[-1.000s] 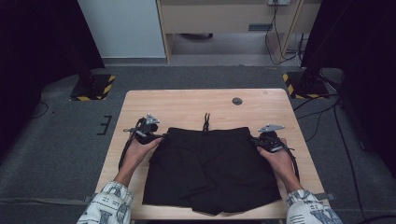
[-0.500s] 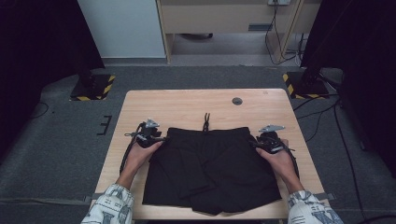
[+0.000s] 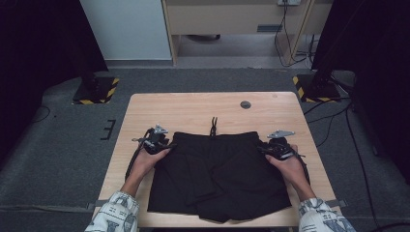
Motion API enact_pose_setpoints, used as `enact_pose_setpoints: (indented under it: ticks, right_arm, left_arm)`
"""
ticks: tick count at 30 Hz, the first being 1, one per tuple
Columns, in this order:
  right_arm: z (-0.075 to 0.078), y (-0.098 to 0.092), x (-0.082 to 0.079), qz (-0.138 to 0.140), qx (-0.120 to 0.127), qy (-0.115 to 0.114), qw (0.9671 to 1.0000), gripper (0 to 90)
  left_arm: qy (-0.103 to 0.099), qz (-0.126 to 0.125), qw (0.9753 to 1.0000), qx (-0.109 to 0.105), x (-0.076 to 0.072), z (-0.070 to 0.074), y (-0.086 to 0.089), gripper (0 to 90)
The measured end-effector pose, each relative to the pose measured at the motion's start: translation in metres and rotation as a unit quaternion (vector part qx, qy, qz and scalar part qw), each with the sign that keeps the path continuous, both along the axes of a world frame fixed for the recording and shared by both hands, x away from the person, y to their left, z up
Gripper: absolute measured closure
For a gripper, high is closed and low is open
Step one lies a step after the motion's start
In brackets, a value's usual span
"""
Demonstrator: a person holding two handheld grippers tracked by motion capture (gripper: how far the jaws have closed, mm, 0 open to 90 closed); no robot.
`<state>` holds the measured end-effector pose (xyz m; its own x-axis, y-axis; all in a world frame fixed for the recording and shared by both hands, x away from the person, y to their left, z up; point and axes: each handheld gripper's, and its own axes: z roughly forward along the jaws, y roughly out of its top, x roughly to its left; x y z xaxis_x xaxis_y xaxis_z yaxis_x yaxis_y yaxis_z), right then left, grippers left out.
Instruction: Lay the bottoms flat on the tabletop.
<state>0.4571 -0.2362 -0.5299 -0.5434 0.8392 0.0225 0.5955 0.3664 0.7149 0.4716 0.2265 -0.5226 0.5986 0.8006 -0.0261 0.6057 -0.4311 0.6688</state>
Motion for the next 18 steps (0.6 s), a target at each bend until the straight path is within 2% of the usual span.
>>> enact_pose_setpoints:
  ticks: [2, 4, 6, 8, 12, 18]
  right_arm:
    - [0.0, 0.001, -0.001, 0.008, 0.002, 0.003, 1.0, 72.6]
    - [0.001, 0.002, 0.0, 0.01, 0.004, 0.006, 0.9999, 82.8]
    - [0.001, 0.003, 0.001, 0.012, 0.009, 0.01, 0.9998, 87.9]
    - [0.002, 0.004, 0.001, 0.013, 0.003, 0.007, 0.9999, 88.9]
    - [0.01, 0.003, -0.002, 0.014, 0.012, -0.001, 0.9998, 89.1]
    - [0.039, -0.002, -0.008, 0.017, 0.038, -0.028, 0.9987, 89.2]
  left_arm:
    - [0.004, -0.005, 1.0, -0.007, -0.002, 0.0, -0.001, 60.6]
    - [0.002, -0.005, 1.0, 0.004, -0.004, 0.001, -0.002, 71.2]
    - [0.007, -0.003, 0.9999, 0.01, -0.003, 0.003, -0.002, 80.2]
    - [0.002, -0.005, 0.9999, 0.012, -0.004, 0.005, -0.003, 86.6]
    - [-0.023, -0.005, 0.9997, 0.004, -0.009, 0.02, -0.003, 88.3]
    - [-0.069, -0.011, 0.9975, -0.013, -0.02, 0.056, 0.0, 88.6]
